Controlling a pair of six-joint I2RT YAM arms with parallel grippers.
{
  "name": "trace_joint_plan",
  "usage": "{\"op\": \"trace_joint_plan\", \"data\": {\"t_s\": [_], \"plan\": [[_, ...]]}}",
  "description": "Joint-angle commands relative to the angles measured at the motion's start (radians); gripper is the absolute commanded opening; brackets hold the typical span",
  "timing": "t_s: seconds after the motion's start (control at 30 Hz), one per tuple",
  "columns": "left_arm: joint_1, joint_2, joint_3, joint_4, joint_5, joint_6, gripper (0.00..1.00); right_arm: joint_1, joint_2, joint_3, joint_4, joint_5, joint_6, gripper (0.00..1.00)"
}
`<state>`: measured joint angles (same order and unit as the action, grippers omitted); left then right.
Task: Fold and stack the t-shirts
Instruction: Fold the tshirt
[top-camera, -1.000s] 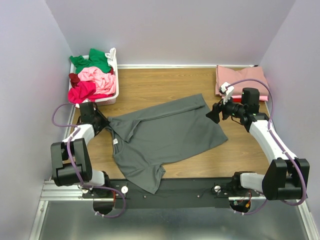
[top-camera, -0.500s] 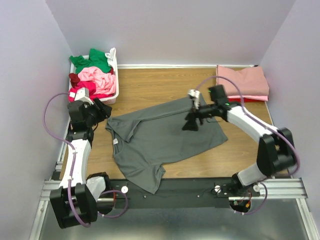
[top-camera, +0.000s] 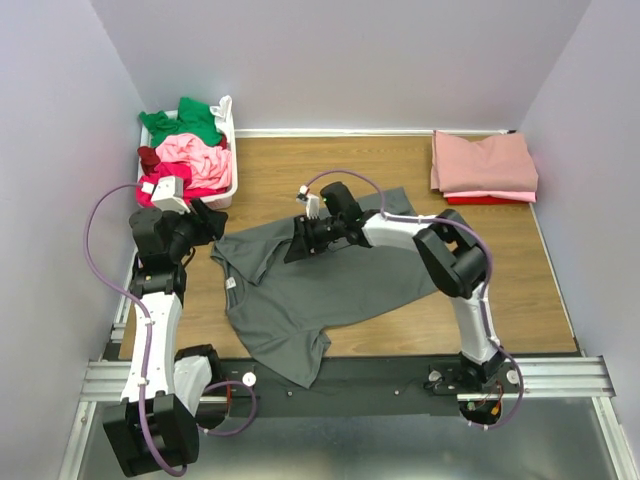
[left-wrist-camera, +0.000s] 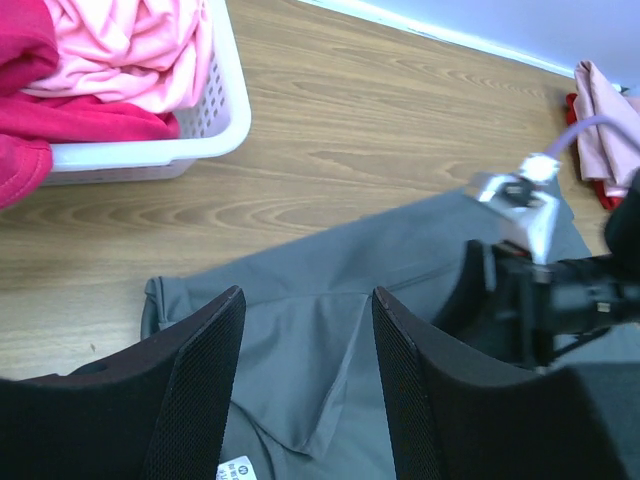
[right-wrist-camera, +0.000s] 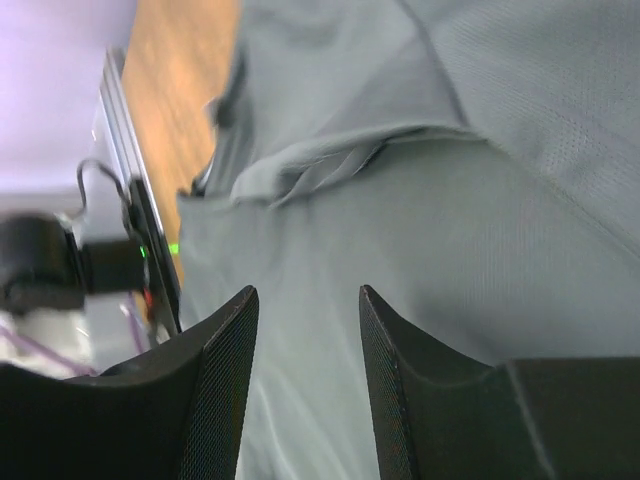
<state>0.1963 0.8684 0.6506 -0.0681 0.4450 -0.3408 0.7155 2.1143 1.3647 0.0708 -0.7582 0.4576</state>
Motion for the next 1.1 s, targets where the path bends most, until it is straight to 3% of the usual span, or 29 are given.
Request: {"op": "trace_joint_plan", "data": {"t_s": [0.0, 0.17, 0.37, 1.07], "plan": [[0.005, 0.000, -0.017, 0.039, 0.058, 0.019, 0.61, 0.033, 0.076, 0.086, 0.132, 0.083, 0.240, 0.52], [0.005, -0.006, -0.026, 0.050, 0.060, 0.016, 0.61, 0.047, 0.164, 0.139, 0.130, 0.102, 0.285, 0.52], [0.005, -0.017, -0.031, 0.054, 0.061, 0.011, 0.61, 0.061, 0.210, 0.172, 0.116, 0.132, 0.294, 0.43], [0.002, -0.020, -0.035, 0.059, 0.061, 0.008, 0.61, 0.070, 0.159, 0.151, 0.066, 0.085, 0.127, 0.45]]}}
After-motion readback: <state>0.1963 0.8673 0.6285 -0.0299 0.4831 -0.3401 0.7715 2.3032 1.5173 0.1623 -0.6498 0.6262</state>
